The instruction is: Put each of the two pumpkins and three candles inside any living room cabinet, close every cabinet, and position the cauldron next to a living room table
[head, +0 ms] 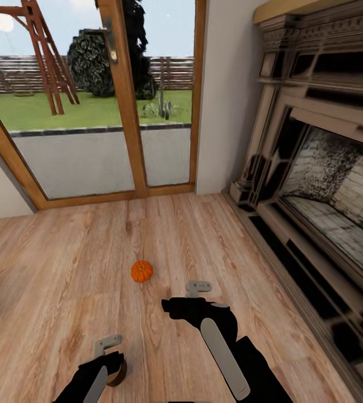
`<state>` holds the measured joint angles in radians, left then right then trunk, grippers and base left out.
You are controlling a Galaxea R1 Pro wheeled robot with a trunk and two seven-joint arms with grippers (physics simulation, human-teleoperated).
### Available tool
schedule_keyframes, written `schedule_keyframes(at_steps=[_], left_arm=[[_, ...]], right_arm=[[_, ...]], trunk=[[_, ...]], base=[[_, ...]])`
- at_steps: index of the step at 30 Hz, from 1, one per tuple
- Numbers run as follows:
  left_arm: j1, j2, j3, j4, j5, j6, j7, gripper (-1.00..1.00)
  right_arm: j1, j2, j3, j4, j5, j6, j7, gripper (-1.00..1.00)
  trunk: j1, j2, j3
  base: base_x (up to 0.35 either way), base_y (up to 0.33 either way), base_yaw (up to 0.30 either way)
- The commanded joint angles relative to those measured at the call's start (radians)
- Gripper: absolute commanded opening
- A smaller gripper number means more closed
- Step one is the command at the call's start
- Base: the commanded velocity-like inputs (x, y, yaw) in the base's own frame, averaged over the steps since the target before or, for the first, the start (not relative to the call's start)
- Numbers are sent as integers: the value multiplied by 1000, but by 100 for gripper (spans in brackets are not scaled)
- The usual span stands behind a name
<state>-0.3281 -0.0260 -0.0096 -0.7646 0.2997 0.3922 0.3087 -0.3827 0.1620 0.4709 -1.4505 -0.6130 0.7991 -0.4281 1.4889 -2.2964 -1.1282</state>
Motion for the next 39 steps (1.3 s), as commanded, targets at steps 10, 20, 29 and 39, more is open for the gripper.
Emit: schedule_keyframes(at_steps=[10,20,29,39], left_arm=[[0,0,-1,-14,10,2,7,100],[0,0,-1,-15,10,-1,7,100],[0,0,-1,-15,10,-1,9,100],[0,0,-1,-15,10,-2,9,100]], right_arm=[[-1,-4,-1,-16,-10,3,143,100],[-1,-3,0,-16,-10,2,150,100],[-1,-1,0,-16,-10,2,152,100],[0,-1,1,-16,-10,2,153,100]], trunk=[[38,-71,-32],[77,-141,-64],[111,-204,-92],[116,-206,-130]], base=[[0,0,0],[0,0,0],[0,0,0],[0,0,0]])
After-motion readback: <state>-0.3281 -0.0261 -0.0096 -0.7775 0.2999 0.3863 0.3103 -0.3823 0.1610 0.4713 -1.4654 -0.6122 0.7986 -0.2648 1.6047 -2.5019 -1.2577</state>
